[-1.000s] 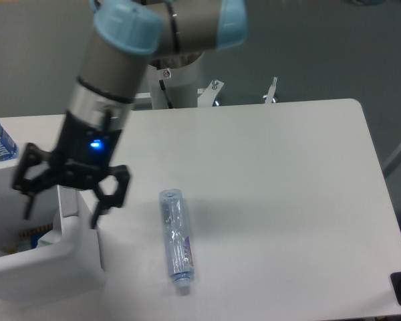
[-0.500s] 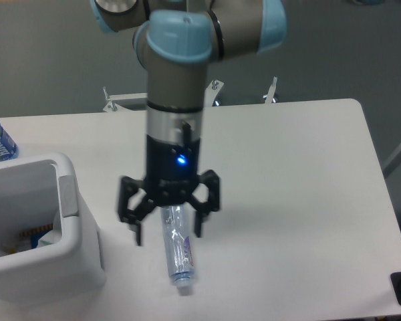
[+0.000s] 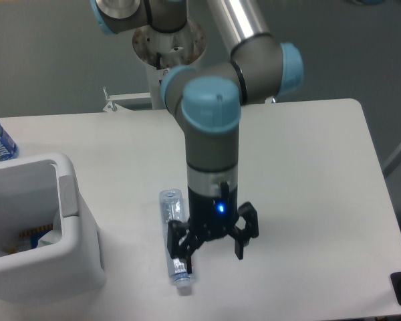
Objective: Place the trash in the trash can
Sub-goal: 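Move the open gripper back over the clear plastic bottle, then lower the gripper around the clear bottle and close on it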
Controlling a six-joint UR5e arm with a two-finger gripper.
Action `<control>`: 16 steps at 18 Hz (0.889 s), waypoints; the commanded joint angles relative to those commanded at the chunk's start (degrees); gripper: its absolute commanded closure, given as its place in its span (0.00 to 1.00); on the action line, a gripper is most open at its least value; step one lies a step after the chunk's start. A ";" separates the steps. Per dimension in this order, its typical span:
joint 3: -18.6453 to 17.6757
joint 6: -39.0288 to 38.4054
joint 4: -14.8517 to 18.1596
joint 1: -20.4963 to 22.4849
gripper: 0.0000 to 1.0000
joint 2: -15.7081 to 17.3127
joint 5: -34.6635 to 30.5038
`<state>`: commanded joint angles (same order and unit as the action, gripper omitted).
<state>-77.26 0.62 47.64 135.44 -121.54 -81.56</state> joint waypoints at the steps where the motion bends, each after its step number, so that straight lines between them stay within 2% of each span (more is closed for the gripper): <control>1: 0.35 0.09 0.00 -0.09 0.00 -1.49 0.00; 9: 0.62 0.18 -0.35 -1.84 0.00 -6.86 -0.18; 13: -0.61 0.44 -0.35 -3.69 0.00 -8.45 -0.35; 16: -1.93 0.62 -0.44 -4.39 0.00 -9.07 -2.80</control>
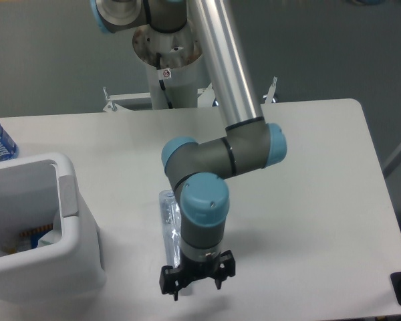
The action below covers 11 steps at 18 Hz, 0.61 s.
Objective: Place the trash in the trash can
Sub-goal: 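Lower the gripper around the clear bottle and close on it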
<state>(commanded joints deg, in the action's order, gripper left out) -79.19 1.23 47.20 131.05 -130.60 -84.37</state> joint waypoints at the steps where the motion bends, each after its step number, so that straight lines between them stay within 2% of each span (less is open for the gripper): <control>1: 0.00 0.00 0.00 -0.35 0.00 -0.61 -0.88; 11: 0.44 -0.09 -1.58 -1.41 0.02 -2.82 -4.84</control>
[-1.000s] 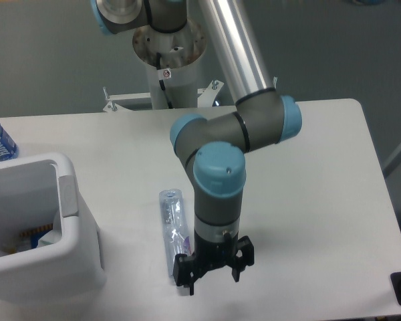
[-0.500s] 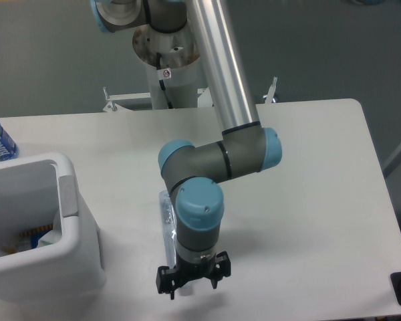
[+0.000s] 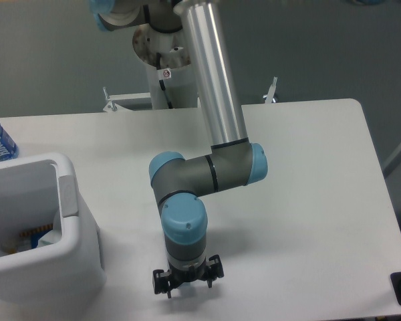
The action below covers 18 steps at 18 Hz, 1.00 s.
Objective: Place the trash in the trash can
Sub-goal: 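Lower the gripper around the clear bottle and close on it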
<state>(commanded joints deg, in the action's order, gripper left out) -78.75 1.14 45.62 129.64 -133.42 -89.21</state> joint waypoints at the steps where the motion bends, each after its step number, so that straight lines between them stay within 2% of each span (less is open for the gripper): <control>1: 0.00 0.09 0.00 0.00 0.06 0.00 0.00; 5: -0.17 -0.17 0.09 -0.09 0.31 0.09 -0.18; 8: -0.35 -0.09 0.09 -0.18 0.39 0.26 -0.18; 10: -0.35 -0.09 0.09 -0.18 0.55 0.44 -0.18; 18: -0.44 0.09 0.18 -0.35 0.56 0.62 -0.18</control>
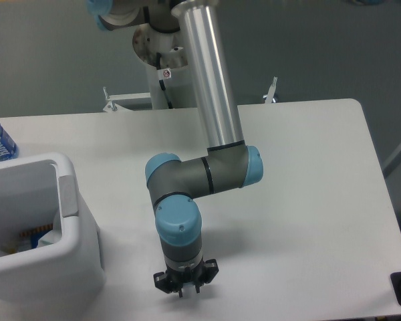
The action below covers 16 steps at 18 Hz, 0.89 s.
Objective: Place the trash in the trash can
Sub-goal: 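Lower the gripper around the clear bottle and close on it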
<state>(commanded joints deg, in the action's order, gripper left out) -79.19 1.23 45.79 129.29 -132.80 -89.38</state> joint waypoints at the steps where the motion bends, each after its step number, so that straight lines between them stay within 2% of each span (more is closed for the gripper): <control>1: -0.09 0.00 0.00 0.00 0.56 0.09 0.00; 4: -0.09 0.00 0.00 0.00 0.57 0.09 0.00; 10: -0.09 0.00 0.00 0.00 0.75 0.44 0.00; 16: 0.09 0.09 0.00 0.00 0.78 0.88 0.00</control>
<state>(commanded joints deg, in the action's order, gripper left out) -79.10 1.32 45.79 129.29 -131.93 -89.38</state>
